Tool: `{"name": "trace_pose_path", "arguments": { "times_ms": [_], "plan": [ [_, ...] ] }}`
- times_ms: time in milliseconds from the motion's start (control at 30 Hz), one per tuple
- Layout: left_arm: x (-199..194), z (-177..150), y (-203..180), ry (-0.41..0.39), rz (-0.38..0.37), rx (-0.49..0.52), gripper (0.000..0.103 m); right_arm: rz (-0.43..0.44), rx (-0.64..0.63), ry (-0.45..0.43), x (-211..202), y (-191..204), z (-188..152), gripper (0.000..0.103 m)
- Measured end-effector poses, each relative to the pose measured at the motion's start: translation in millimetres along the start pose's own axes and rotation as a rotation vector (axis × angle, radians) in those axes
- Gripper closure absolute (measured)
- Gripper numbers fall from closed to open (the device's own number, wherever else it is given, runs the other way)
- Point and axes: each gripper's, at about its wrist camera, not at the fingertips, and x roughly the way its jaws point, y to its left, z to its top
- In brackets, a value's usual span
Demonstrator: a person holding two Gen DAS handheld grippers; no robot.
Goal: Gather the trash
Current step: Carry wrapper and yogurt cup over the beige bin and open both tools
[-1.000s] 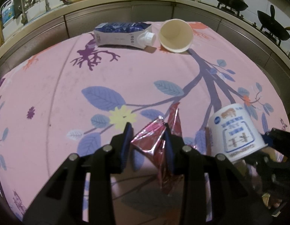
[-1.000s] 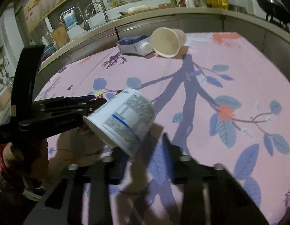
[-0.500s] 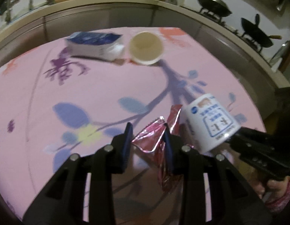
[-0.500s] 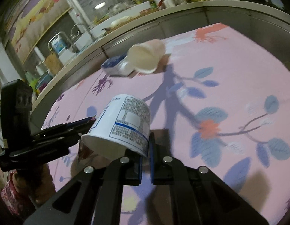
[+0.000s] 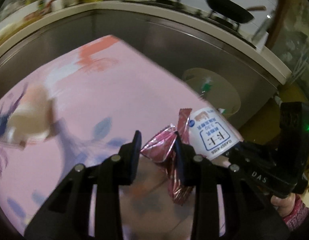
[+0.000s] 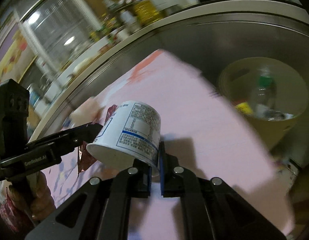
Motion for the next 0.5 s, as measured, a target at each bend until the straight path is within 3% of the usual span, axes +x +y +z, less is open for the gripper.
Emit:
{"name": "trace_pose_path", "arguments": {
  "times_ms": [233, 500],
  "plan": [
    [75.2, 71.5, -78.8, 0.013, -0.056, 0.109, 0.073, -0.109, 0.094, -0.089, -28.8, -77.9, 35.4, 0.099],
    [141.2, 110.4, -111.7, 0.083, -0.127, 0.099, 0.073, -0.221, 0.114, -0.072, -28.9, -143.2, 59.2, 0.099]
  ]
}}
